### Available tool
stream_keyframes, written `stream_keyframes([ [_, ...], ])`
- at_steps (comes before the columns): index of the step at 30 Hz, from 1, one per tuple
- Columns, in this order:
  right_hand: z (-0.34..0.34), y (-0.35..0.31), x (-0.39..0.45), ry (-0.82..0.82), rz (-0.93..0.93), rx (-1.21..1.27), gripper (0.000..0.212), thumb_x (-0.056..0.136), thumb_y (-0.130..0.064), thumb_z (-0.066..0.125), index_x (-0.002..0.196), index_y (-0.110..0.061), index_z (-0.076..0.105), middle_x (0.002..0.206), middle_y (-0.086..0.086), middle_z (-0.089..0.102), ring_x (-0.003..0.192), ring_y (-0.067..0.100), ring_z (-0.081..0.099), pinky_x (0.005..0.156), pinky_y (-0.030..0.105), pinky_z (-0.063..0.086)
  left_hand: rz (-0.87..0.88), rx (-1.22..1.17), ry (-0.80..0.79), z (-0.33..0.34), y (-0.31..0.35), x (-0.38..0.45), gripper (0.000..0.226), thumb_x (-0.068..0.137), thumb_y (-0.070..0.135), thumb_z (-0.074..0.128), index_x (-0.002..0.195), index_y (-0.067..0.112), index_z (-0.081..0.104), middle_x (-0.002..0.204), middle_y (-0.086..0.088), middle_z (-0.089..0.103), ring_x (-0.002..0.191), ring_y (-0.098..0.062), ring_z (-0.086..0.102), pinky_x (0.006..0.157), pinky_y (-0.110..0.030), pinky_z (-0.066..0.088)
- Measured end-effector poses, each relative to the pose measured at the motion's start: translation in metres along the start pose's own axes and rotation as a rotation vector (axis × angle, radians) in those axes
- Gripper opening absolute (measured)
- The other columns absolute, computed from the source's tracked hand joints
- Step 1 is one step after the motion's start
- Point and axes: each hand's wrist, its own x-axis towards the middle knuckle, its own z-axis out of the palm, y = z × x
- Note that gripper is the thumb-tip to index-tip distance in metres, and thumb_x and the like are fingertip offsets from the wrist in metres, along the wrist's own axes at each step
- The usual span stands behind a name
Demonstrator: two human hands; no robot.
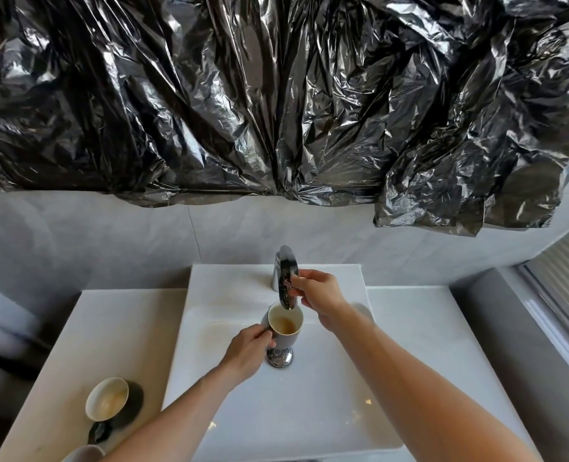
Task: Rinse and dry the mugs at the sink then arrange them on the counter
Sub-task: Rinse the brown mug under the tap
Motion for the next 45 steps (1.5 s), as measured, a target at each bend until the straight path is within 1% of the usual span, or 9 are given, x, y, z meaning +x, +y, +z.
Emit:
stream_keyframes([
  [6,0.004,0.000,0.005,0.001,0.014,0.142,0.012,0.095,-0.007,0.071,0.105,-0.001,0.076,0.080,0.007,0.071,0.059,0.005,0.066,0.055,0.014,0.048,-0.015,-0.041,-0.001,0.002,-0.001,0.003,0.024,0.106,0.017,0.049,0.089,0.010,0.064,0.089,-0.002,0.070,0.065,-0.017,0.048,0.064,-0.025,0.042],
  [9,0.005,-0.003,0.008,-0.009,0.033,0.201,0.015,0.094,-0.006,0.072,0.108,-0.001,0.076,0.086,0.010,0.074,0.067,0.007,0.073,0.063,0.015,0.055,-0.011,-0.056,-0.004,0.003,0.001,0.002,0.025,0.106,0.017,0.049,0.087,0.009,0.063,0.087,-0.002,0.069,0.064,-0.017,0.047,0.063,-0.025,0.041],
  [15,0.005,-0.004,0.010,-0.024,0.106,0.316,0.014,0.095,-0.007,0.072,0.108,-0.003,0.075,0.079,0.007,0.077,0.070,0.007,0.073,0.066,0.016,0.053,-0.017,-0.022,-0.007,0.004,0.001,0.002,0.027,0.106,0.020,0.049,0.088,0.007,0.065,0.081,0.002,0.067,0.063,-0.018,0.049,0.067,-0.028,0.042],
  [19,0.007,-0.013,0.013,-0.027,0.107,0.375,0.018,0.095,-0.007,0.072,0.112,0.000,0.074,0.085,0.009,0.077,0.067,0.007,0.075,0.057,0.014,0.056,-0.017,-0.023,-0.012,0.006,0.003,0.001,0.026,0.105,0.018,0.049,0.087,0.007,0.064,0.081,0.000,0.066,0.060,-0.017,0.048,0.064,-0.026,0.041],
  [22,0.005,-0.018,0.014,-0.036,0.092,0.325,0.021,0.094,-0.008,0.074,0.114,0.000,0.073,0.094,0.011,0.079,0.074,0.009,0.077,0.063,0.016,0.059,-0.011,-0.008,-0.009,0.006,0.004,0.000,0.027,0.105,0.019,0.049,0.086,0.007,0.064,0.081,0.000,0.067,0.060,-0.016,0.049,0.067,-0.028,0.042],
  [26,0.002,-0.015,0.013,-0.061,0.068,0.239,0.028,0.096,-0.017,0.074,0.120,-0.004,0.072,0.102,0.010,0.080,0.089,0.014,0.078,0.085,0.028,0.063,-0.010,-0.002,-0.009,0.006,0.006,-0.002,0.028,0.105,0.019,0.049,0.084,0.008,0.063,0.080,0.000,0.066,0.061,-0.017,0.050,0.066,-0.028,0.042],
  [32,-0.009,-0.011,-0.005,-0.101,0.008,0.095,0.024,0.099,-0.027,0.069,0.122,-0.019,0.071,0.110,0.001,0.079,0.092,0.016,0.076,0.067,0.025,0.060,-0.002,0.018,-0.014,0.006,0.006,-0.005,0.029,0.106,0.019,0.048,0.083,0.008,0.062,0.077,0.000,0.065,0.061,-0.016,0.050,0.068,-0.030,0.042],
  [40,-0.041,0.020,-0.021,-0.025,-0.058,-0.050,0.022,0.100,-0.021,0.066,0.122,-0.020,0.072,0.111,0.000,0.078,0.091,0.019,0.076,0.075,0.030,0.064,0.007,0.007,-0.016,0.008,0.000,-0.012,0.031,0.106,0.020,0.049,0.079,0.011,0.062,0.068,0.005,0.064,0.063,-0.018,0.051,0.068,-0.031,0.043],
  [45,-0.062,0.047,-0.027,0.060,-0.080,-0.180,0.019,0.099,-0.020,0.066,0.116,-0.021,0.075,0.107,0.000,0.077,0.093,0.019,0.075,0.070,0.027,0.062,0.004,-0.016,-0.013,0.008,-0.001,-0.014,0.032,0.105,0.020,0.051,0.075,0.012,0.061,0.067,0.003,0.061,0.061,-0.018,0.050,0.068,-0.030,0.042],
])
